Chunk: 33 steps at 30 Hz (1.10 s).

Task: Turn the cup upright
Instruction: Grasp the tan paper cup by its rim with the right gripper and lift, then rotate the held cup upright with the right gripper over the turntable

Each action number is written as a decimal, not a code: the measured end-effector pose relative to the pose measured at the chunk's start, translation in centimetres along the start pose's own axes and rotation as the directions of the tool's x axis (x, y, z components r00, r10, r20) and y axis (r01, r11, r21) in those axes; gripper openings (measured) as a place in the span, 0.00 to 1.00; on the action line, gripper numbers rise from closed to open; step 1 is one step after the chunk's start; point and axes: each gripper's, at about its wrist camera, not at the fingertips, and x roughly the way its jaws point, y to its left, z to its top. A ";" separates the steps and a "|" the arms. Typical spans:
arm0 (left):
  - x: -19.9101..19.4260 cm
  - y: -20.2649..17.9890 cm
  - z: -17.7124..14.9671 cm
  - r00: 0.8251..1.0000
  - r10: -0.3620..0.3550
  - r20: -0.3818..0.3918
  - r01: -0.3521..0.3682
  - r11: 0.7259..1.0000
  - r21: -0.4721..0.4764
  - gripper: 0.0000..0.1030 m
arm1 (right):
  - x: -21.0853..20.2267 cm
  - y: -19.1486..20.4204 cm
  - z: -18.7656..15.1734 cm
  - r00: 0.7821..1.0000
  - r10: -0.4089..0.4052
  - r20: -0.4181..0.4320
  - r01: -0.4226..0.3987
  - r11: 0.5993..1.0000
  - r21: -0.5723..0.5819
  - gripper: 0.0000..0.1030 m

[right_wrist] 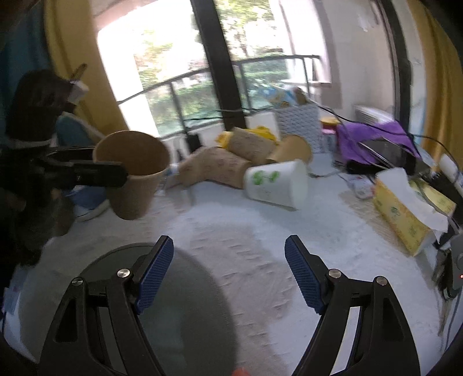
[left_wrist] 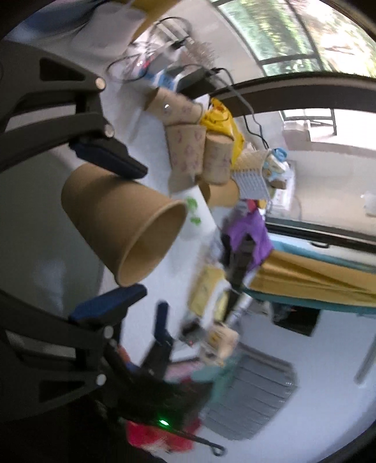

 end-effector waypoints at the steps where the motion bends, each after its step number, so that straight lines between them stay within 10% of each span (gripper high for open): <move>1: -0.4 -0.3 -0.4 1.000 -0.010 0.011 0.010 1.000 -0.020 0.74 | -0.4 0.5 0.0 1.000 0.020 0.007 -0.019 1.000 -0.014 0.79; 12: -4.8 -2.8 -6.8 0.983 -0.085 0.164 0.126 0.958 -0.257 0.74 | -3.6 5.8 -1.2 0.962 0.273 -0.007 -0.270 0.948 -0.166 0.79; 33: -6.0 -7.0 -12.4 0.931 -0.188 0.313 0.313 0.852 -0.420 0.74 | -7.0 9.2 -3.9 0.926 0.377 0.006 -0.366 0.903 -0.224 0.79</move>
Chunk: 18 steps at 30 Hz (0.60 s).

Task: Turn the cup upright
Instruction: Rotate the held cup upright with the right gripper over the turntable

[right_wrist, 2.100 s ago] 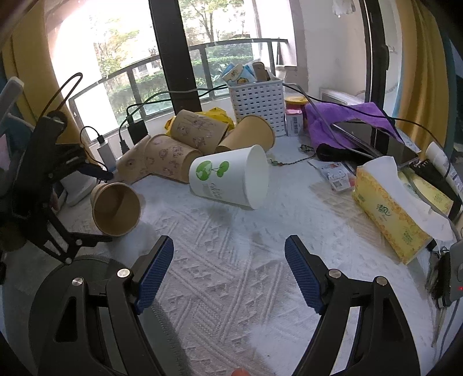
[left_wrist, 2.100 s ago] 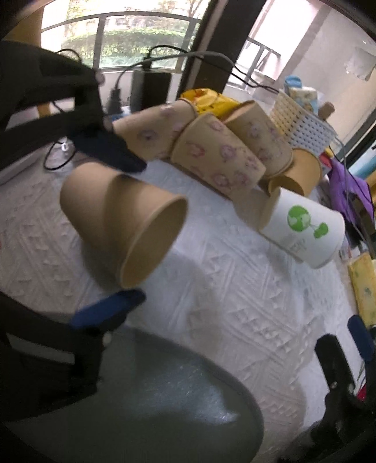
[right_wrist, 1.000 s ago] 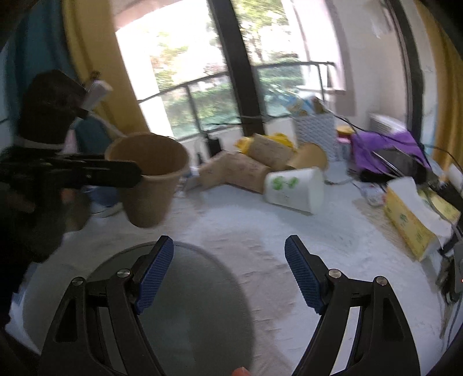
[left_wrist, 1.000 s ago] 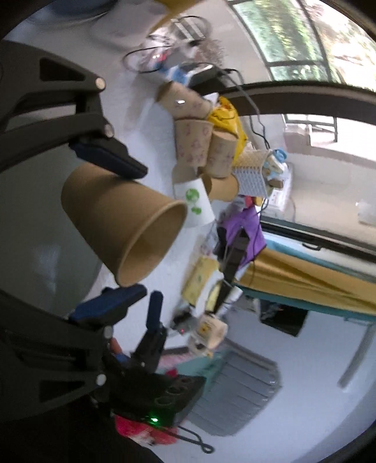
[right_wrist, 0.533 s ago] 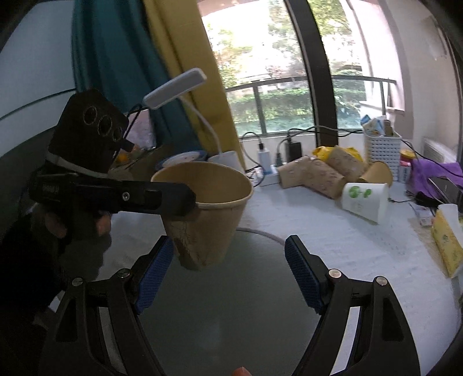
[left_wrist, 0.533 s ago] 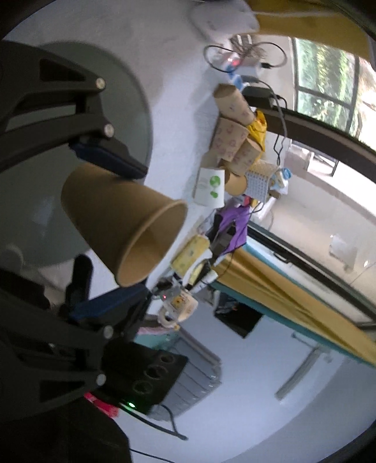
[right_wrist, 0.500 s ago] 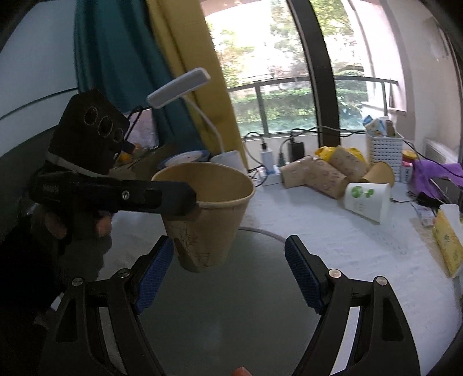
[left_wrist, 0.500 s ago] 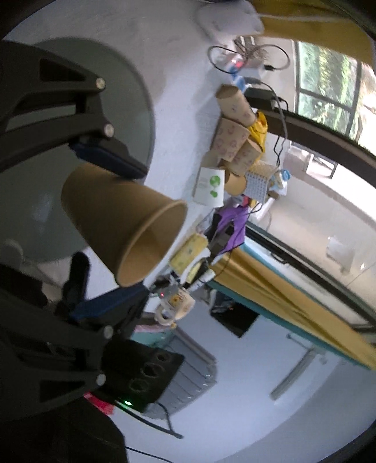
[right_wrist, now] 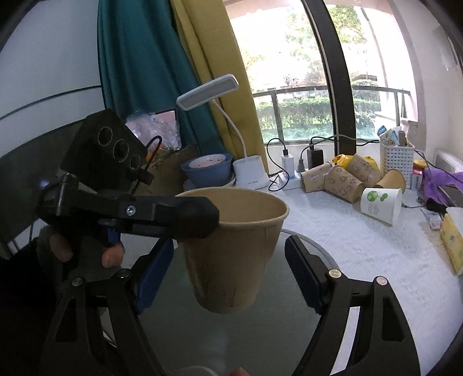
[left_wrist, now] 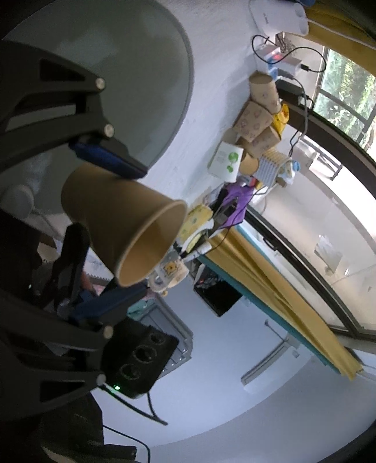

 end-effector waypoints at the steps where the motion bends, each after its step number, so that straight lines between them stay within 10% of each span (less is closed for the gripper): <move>1: 0.0 -0.2 -0.1 1.000 -0.004 -0.002 0.004 1.000 0.002 0.75 | 0.0 0.1 0.0 1.000 0.007 0.002 -0.007 1.000 0.002 0.79; 14: -1.2 -1.4 -1.1 1.000 0.016 0.026 -0.017 0.999 0.035 0.80 | -0.2 1.0 0.1 1.000 0.017 0.017 -0.017 1.000 -0.013 0.66; 18: -2.0 -1.4 -1.0 0.997 0.040 0.058 -0.042 0.998 0.036 0.95 | -0.1 1.4 0.1 1.000 0.014 0.013 -0.014 1.000 -0.022 0.66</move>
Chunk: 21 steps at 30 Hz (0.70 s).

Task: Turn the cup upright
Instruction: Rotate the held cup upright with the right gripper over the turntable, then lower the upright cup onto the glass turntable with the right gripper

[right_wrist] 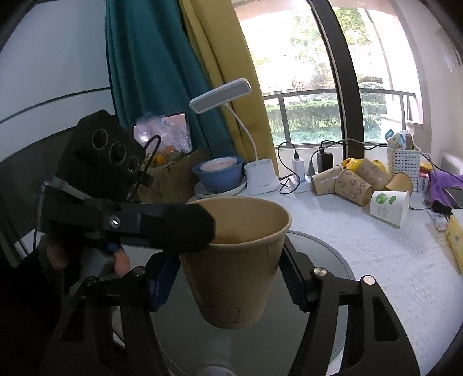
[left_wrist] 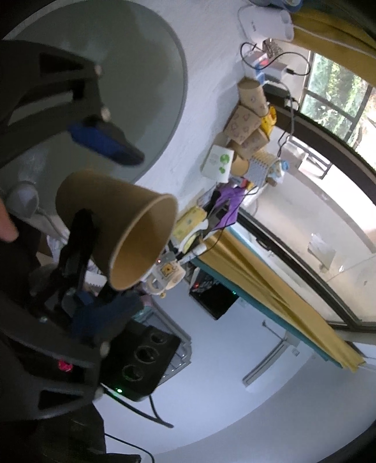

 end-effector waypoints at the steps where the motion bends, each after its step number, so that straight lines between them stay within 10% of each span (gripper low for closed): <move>1: -0.2 0.1 0.0 1.000 0.001 0.006 -0.001 1.000 -0.001 0.96 | 0.0 0.1 0.0 1.000 -0.001 0.000 0.001 1.000 -0.001 0.66; 9: -3.2 0.0 0.1 0.987 0.135 0.083 -0.139 0.989 0.044 0.96 | 0.9 0.3 -0.1 0.999 -0.031 -0.029 0.031 1.000 -0.001 0.65; 21: -9.1 1.3 -2.3 0.833 0.481 0.273 -0.518 0.851 0.081 0.97 | 3.0 0.3 -0.5 0.990 -0.117 -0.082 0.116 0.993 -0.014 0.66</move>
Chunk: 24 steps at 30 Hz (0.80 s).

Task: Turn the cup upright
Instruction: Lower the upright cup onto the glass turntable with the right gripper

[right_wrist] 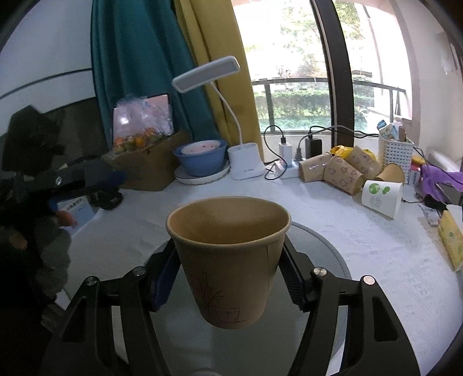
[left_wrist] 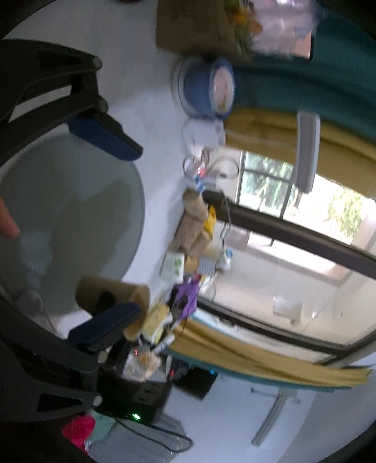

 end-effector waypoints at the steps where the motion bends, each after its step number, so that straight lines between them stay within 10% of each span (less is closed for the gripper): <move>1: -0.2 0.3 -0.3 1.000 0.021 0.001 -0.021 1.000 0.010 0.97 | 0.2 0.0 0.0 1.000 -0.008 -0.004 0.008 1.000 -0.003 0.66; 24: 0.9 4.8 -4.6 0.995 0.103 -0.011 -0.104 0.994 -0.046 0.97 | 8.5 -1.8 -0.6 0.986 -0.133 -0.105 0.133 0.991 -0.008 0.66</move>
